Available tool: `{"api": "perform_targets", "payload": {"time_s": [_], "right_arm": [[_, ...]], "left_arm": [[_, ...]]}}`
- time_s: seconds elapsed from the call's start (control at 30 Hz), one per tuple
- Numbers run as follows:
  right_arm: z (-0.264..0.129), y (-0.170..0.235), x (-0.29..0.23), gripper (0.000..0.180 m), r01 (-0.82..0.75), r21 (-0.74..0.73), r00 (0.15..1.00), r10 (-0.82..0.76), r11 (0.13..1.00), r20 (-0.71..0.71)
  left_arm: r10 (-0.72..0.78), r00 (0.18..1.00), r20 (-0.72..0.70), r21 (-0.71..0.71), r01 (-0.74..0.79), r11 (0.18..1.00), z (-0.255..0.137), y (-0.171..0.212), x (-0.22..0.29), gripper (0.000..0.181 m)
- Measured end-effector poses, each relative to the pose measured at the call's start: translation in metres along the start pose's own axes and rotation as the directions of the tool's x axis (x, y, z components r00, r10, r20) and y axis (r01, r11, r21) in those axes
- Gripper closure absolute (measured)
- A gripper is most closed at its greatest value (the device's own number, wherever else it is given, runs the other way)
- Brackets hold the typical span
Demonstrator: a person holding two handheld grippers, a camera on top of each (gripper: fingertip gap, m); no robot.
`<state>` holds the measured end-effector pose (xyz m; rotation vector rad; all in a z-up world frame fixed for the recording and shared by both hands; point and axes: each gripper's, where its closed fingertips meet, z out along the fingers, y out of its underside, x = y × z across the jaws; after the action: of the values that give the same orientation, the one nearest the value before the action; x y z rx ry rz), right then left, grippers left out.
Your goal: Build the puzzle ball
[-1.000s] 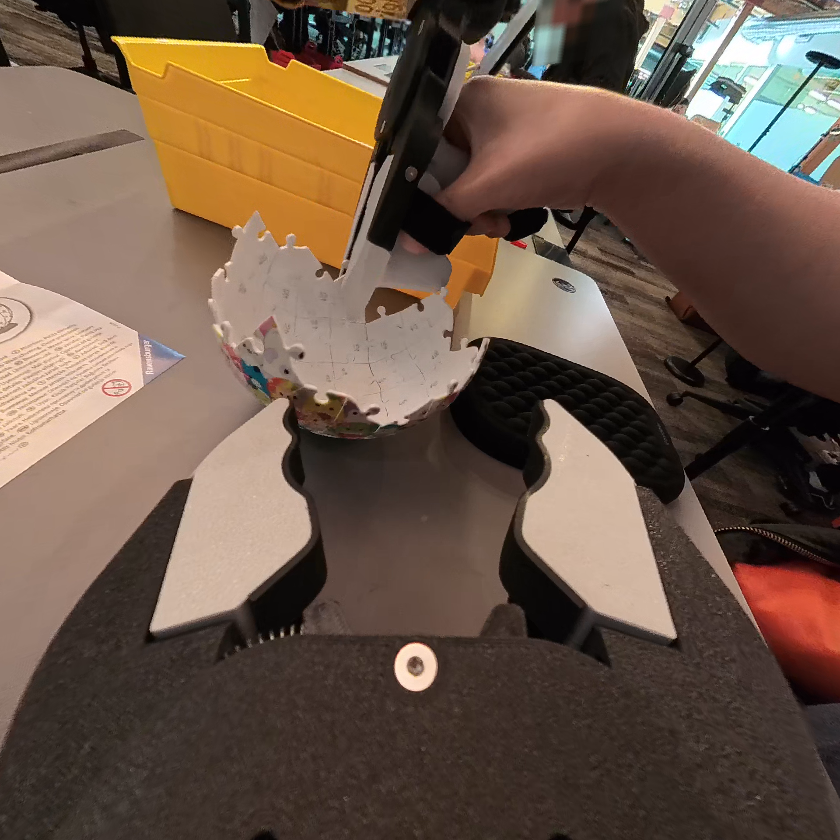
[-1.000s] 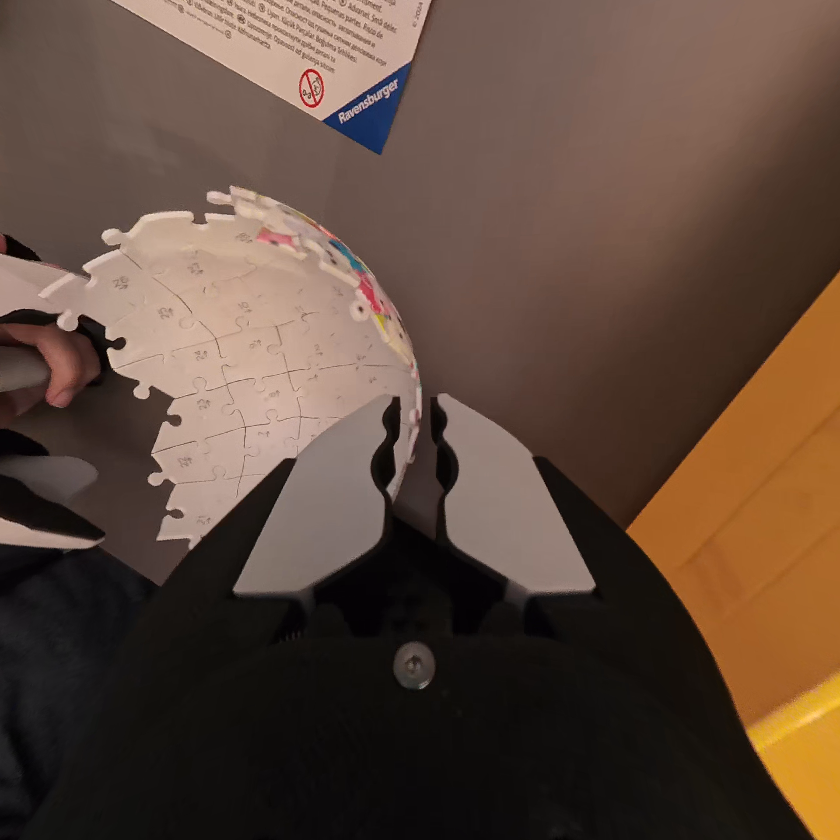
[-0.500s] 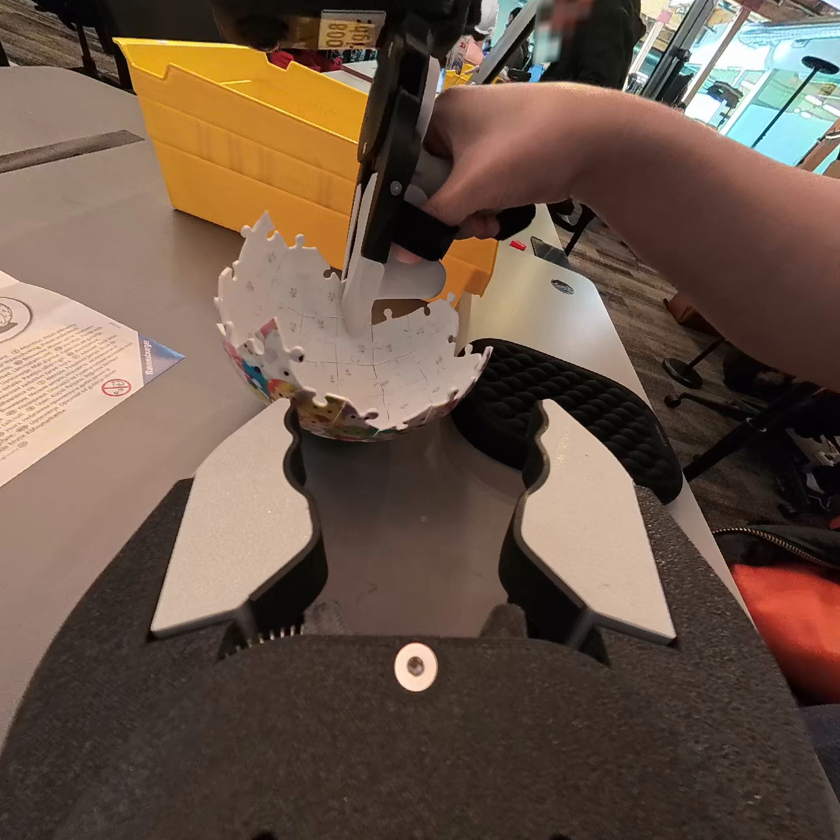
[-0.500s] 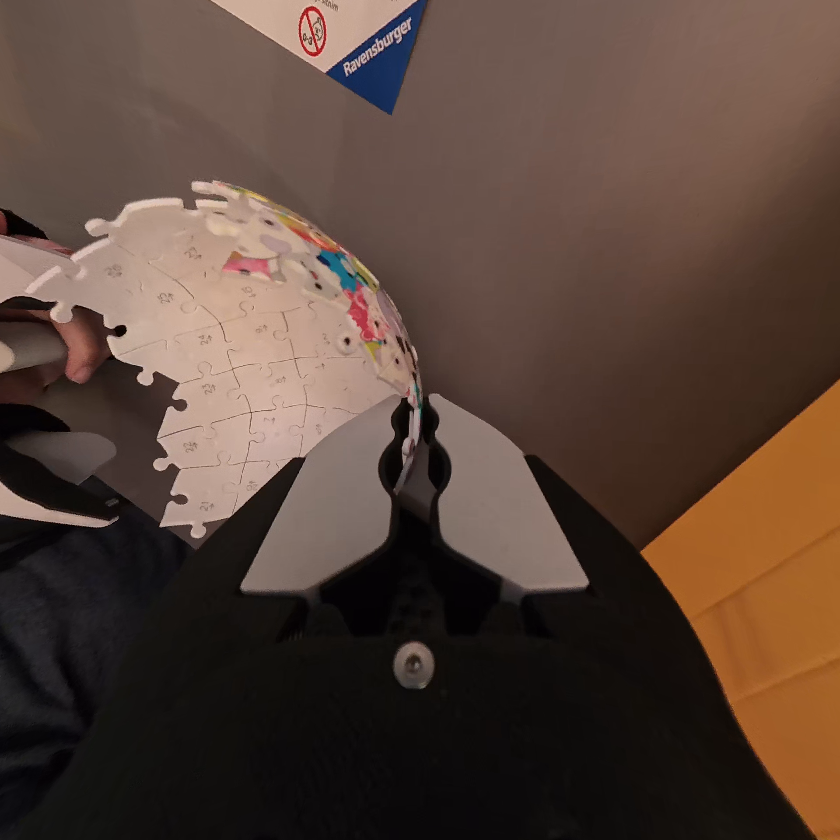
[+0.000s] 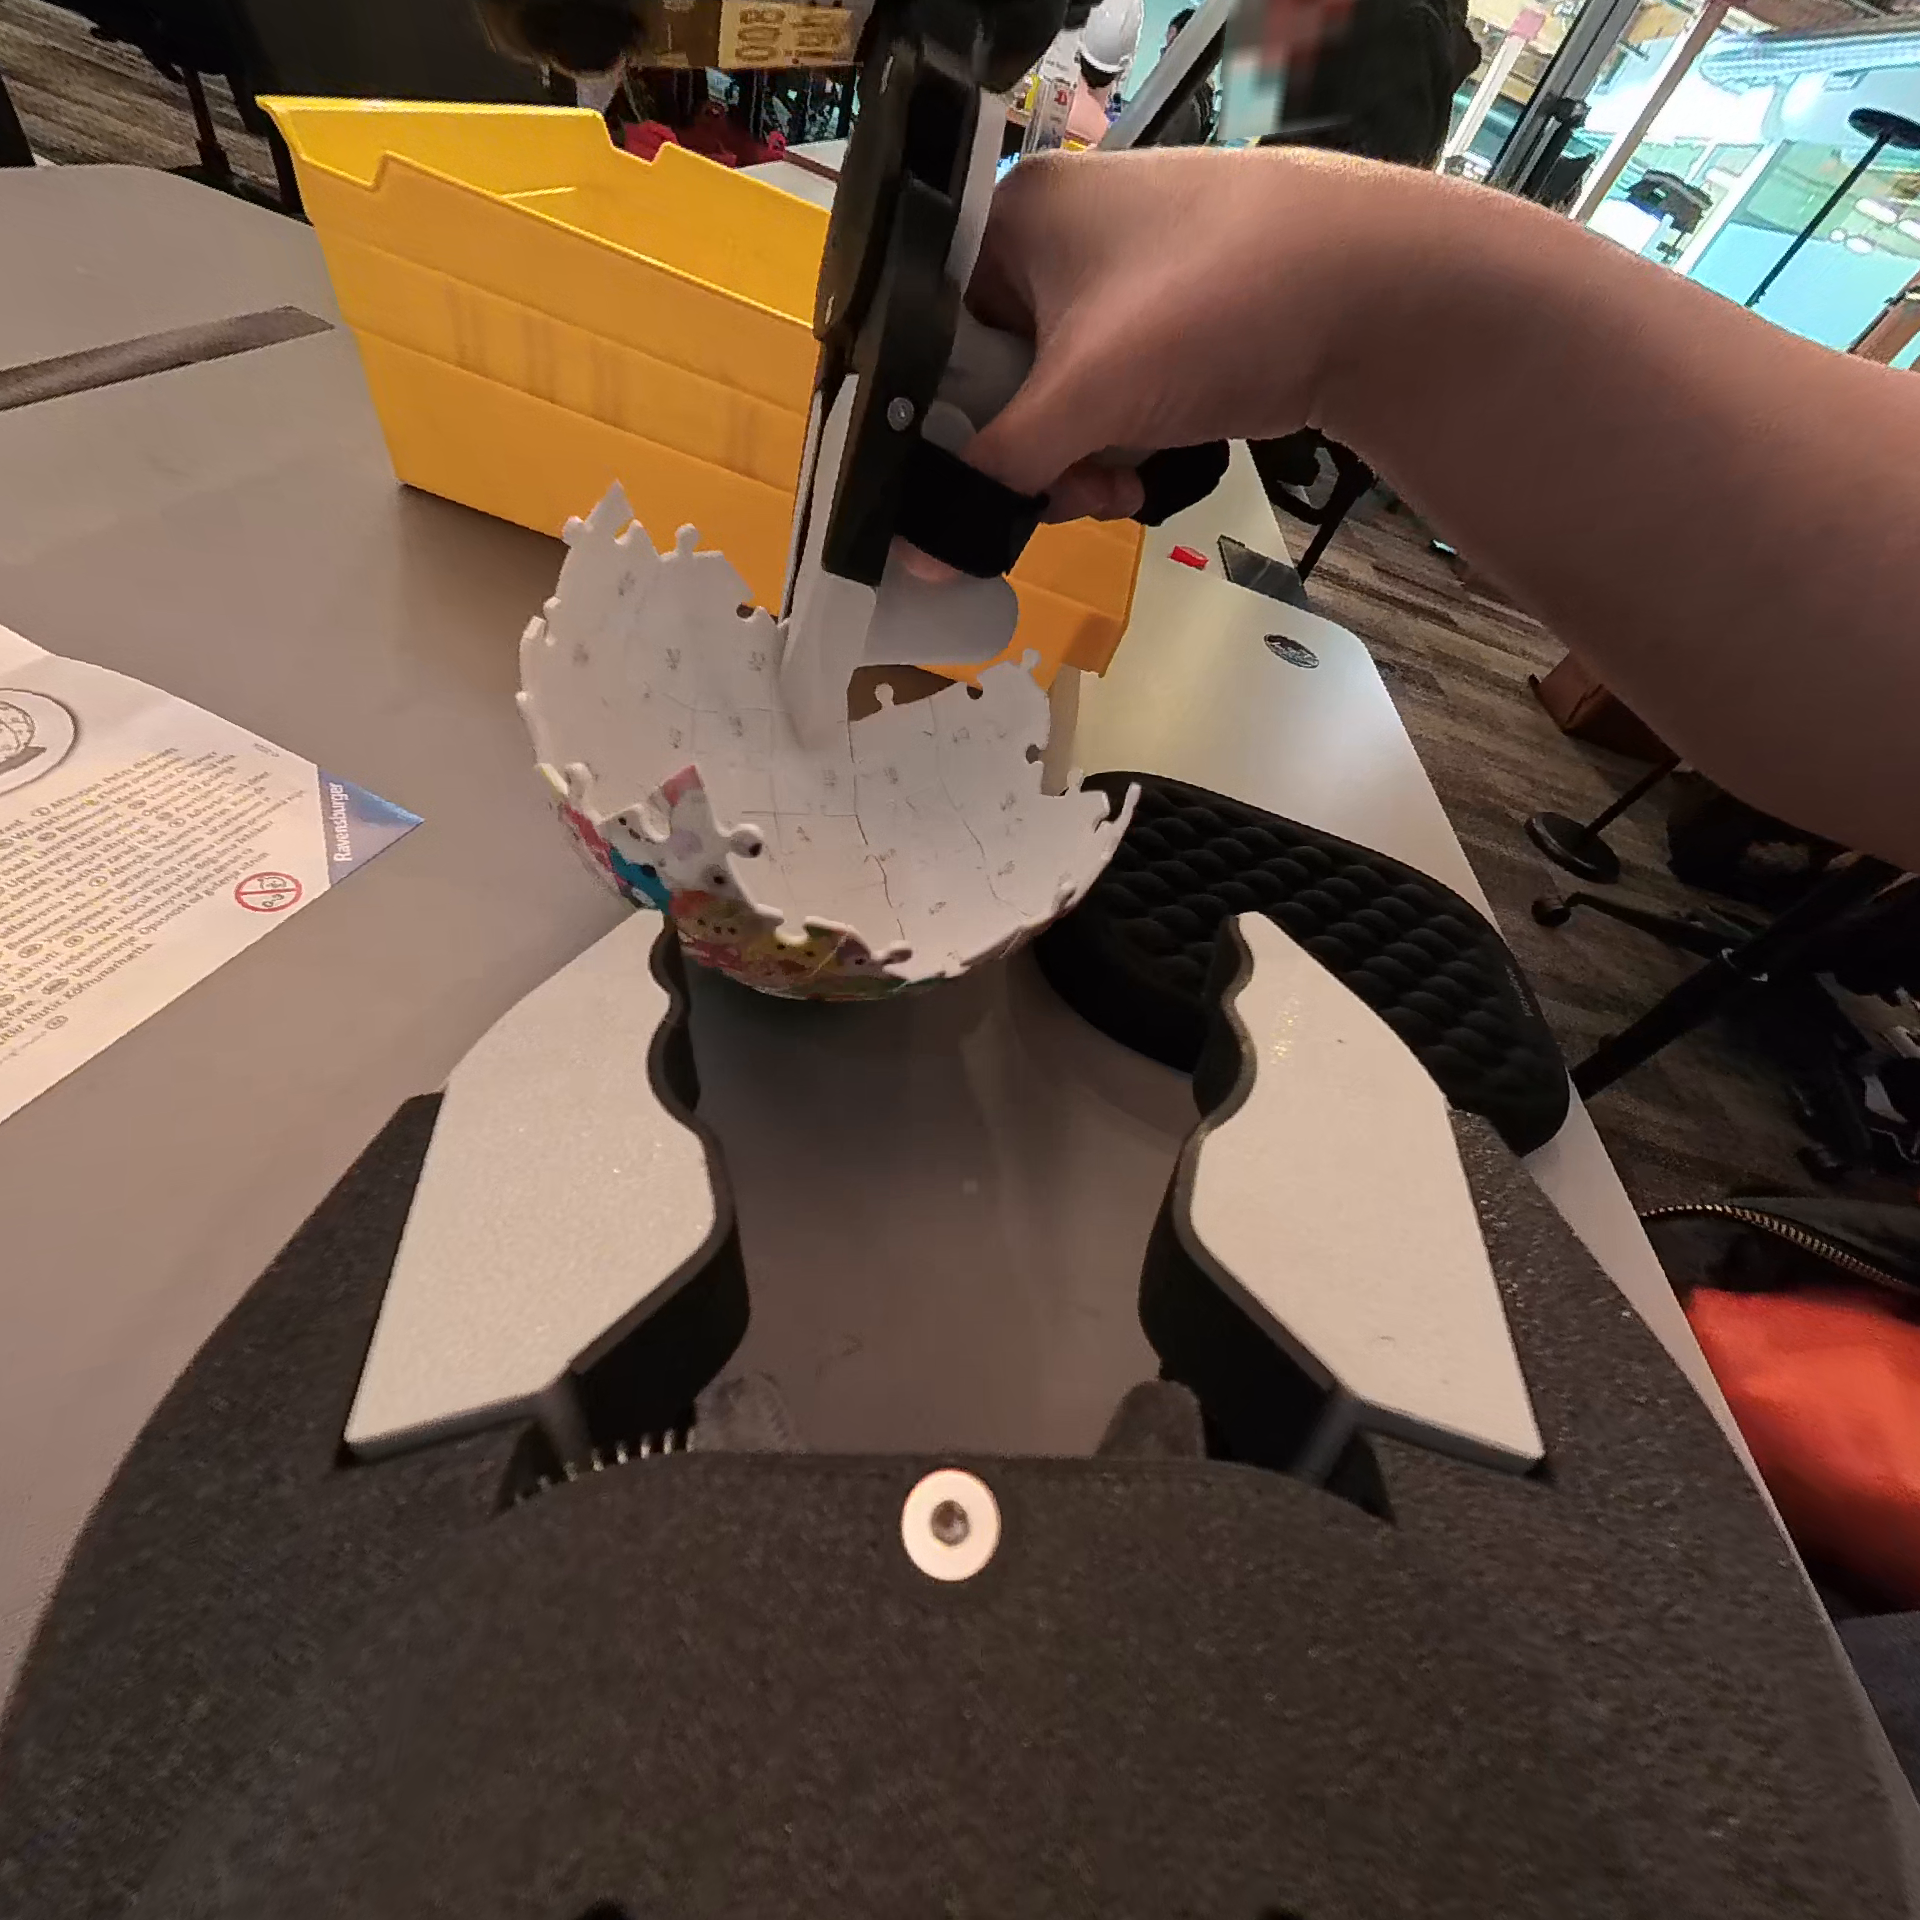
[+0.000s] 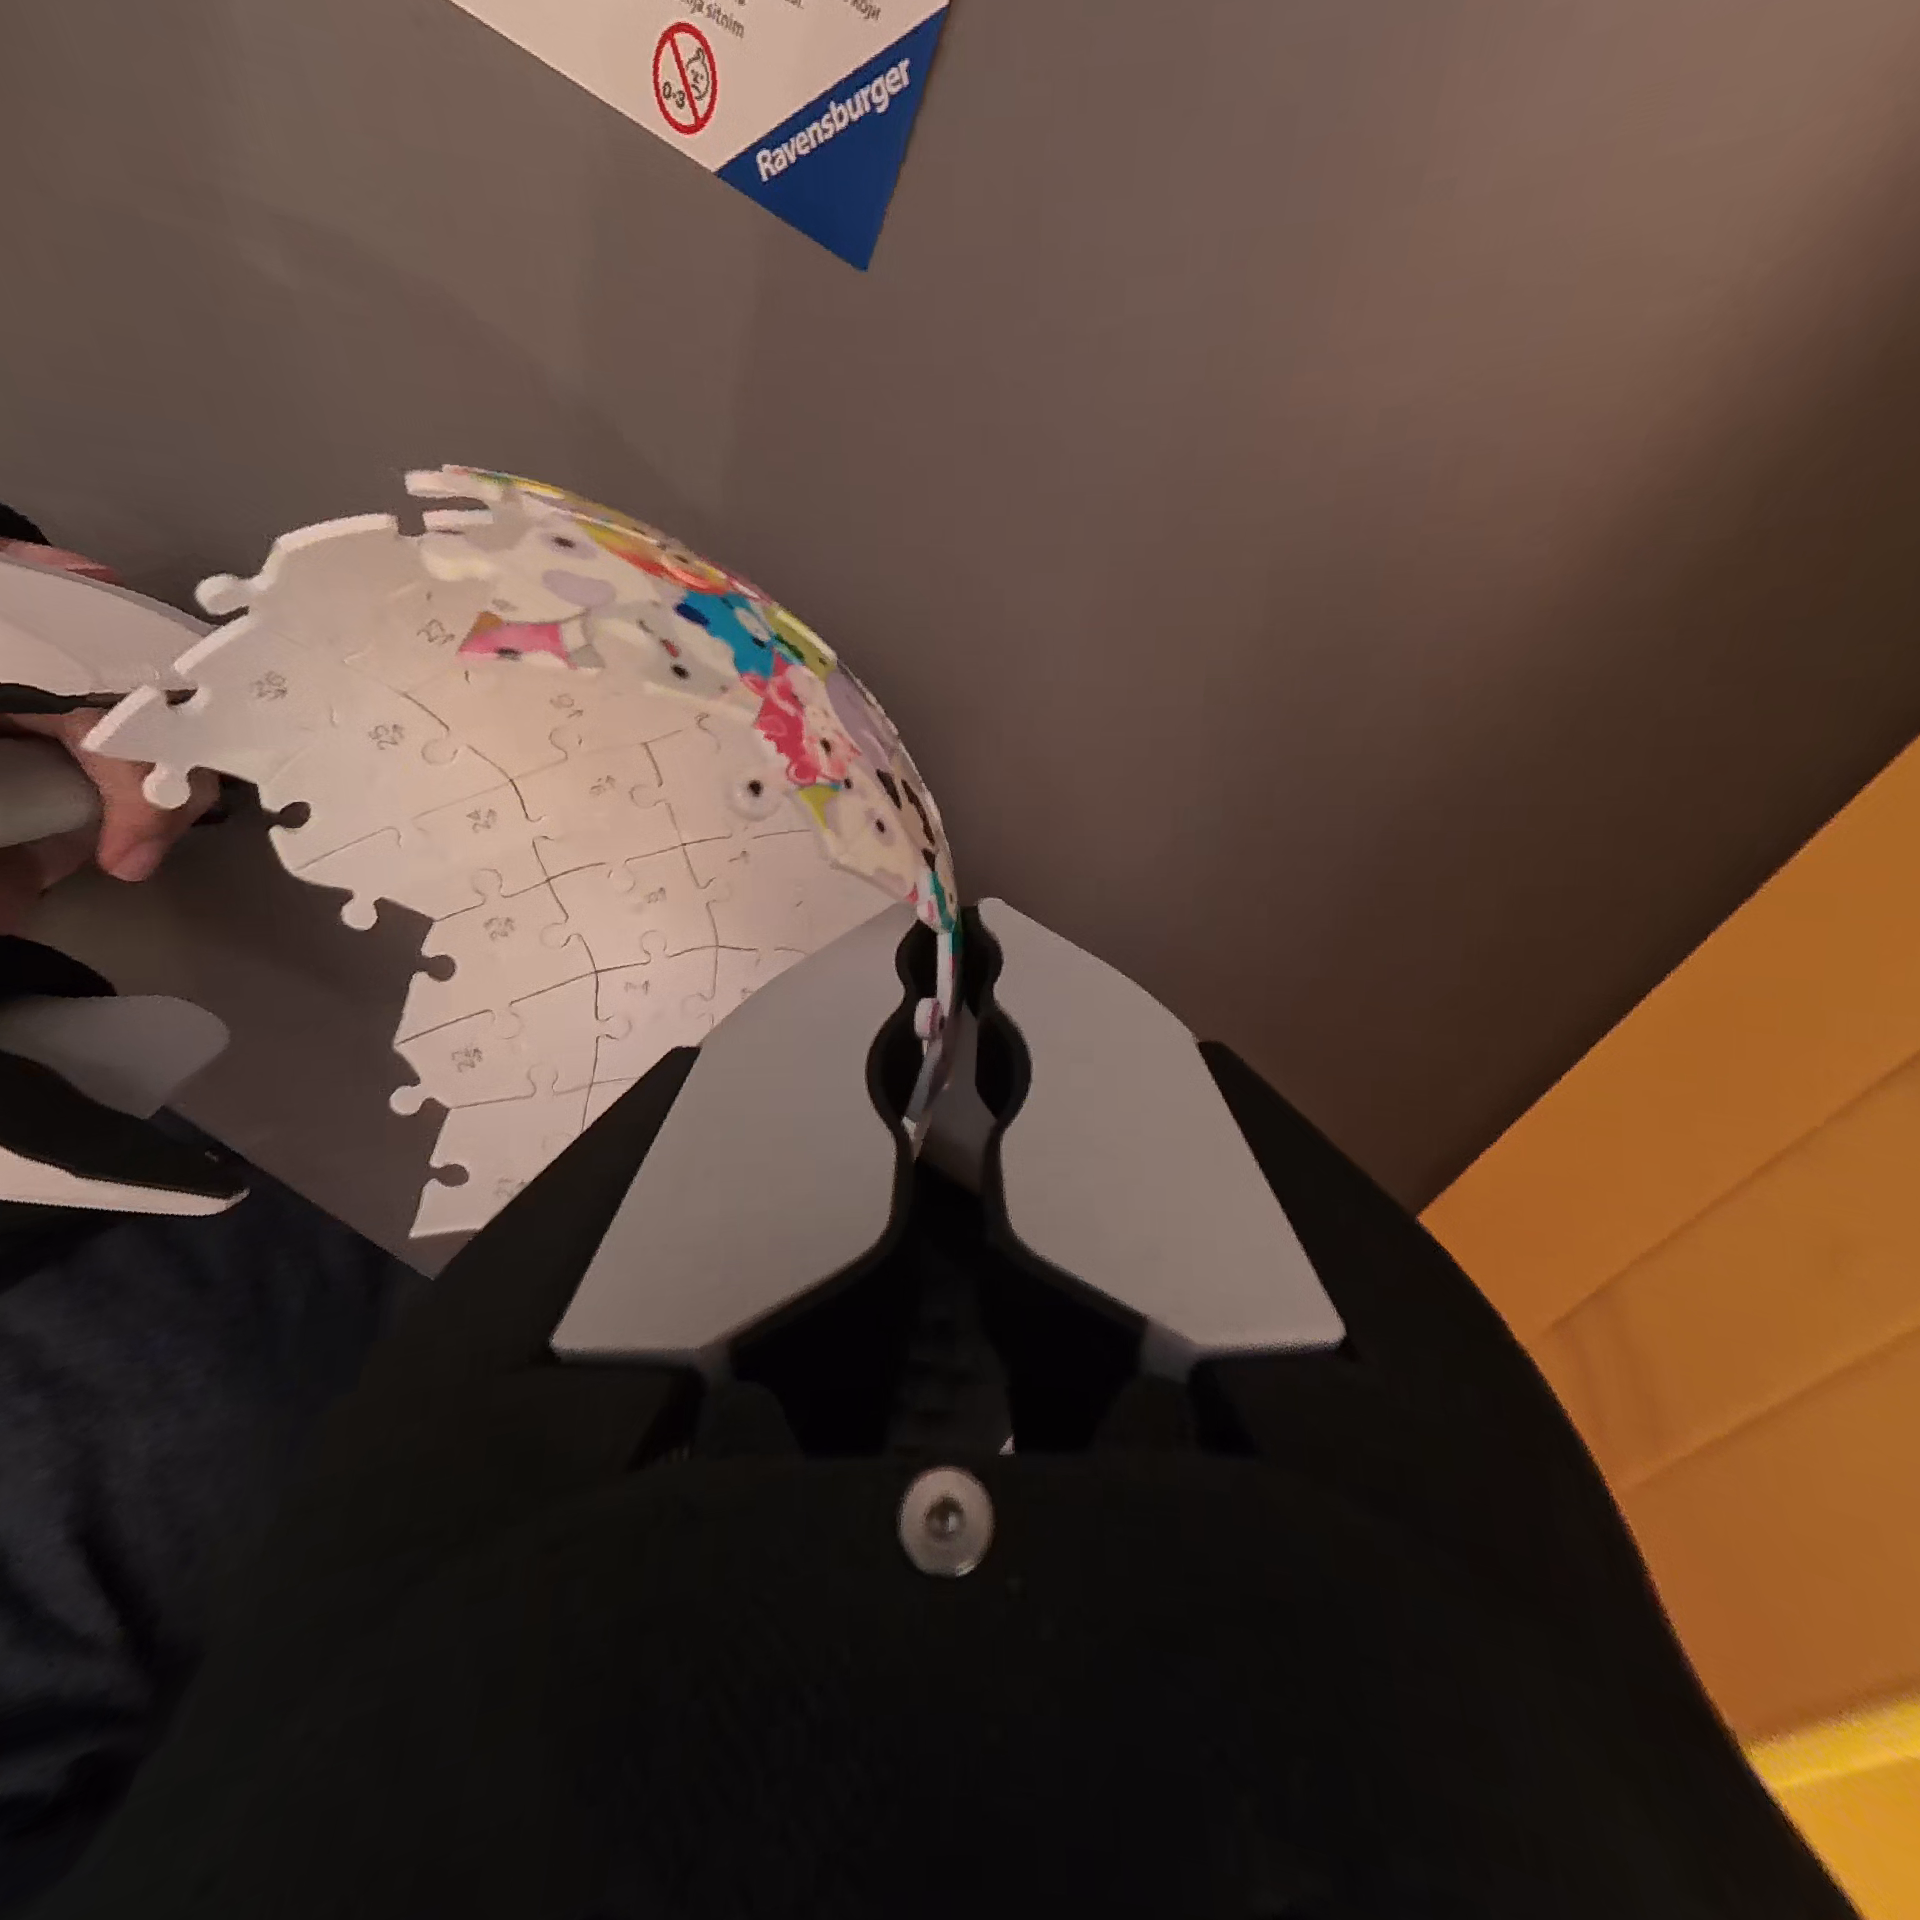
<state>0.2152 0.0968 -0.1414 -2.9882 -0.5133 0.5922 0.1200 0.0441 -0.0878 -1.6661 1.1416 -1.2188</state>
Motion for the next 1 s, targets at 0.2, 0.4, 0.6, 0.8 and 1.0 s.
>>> {"api": "perform_targets", "payload": {"time_s": [0.2, 0.4, 0.6, 0.8, 1.0], "right_arm": [[-0.004, 0.001, 0.0, 0.174, 0.0, -0.003, 0.999, -0.001, 1.0, -0.049], [-0.003, 0.004, 0.001, 0.173, 0.046, -0.035, 0.997, -0.048, 0.998, -0.062], [-0.014, -0.003, -0.004, 0.153, 0.082, 0.032, 0.996, -0.081, 0.996, -0.036], [-0.033, -0.006, -0.004, 0.15, 0.096, 0.12, 0.994, -0.089, 0.988, -0.06], [-0.061, -0.007, -0.001, 0.15, 0.115, 0.265, 0.986, -0.078, 0.957, -0.147]], "left_arm": [[-0.003, 1.0, -0.005, 0.003, 0.003, 1.0, 0.0, 0.0, 0.001, 0.086], [-0.003, 1.0, -0.005, 0.001, 0.003, 1.0, 0.0, 0.0, 0.001, 0.086], [-0.01, 1.0, -0.009, 0.008, 0.01, 1.0, 0.0, -0.001, 0.001, 0.085], [0.016, 1.0, -0.001, -0.008, -0.016, 1.0, -0.001, 0.0, 0.002, 0.085], [0.068, 0.996, 0.063, -0.002, -0.068, 0.998, -0.013, -0.013, -0.003, 0.085]]}}
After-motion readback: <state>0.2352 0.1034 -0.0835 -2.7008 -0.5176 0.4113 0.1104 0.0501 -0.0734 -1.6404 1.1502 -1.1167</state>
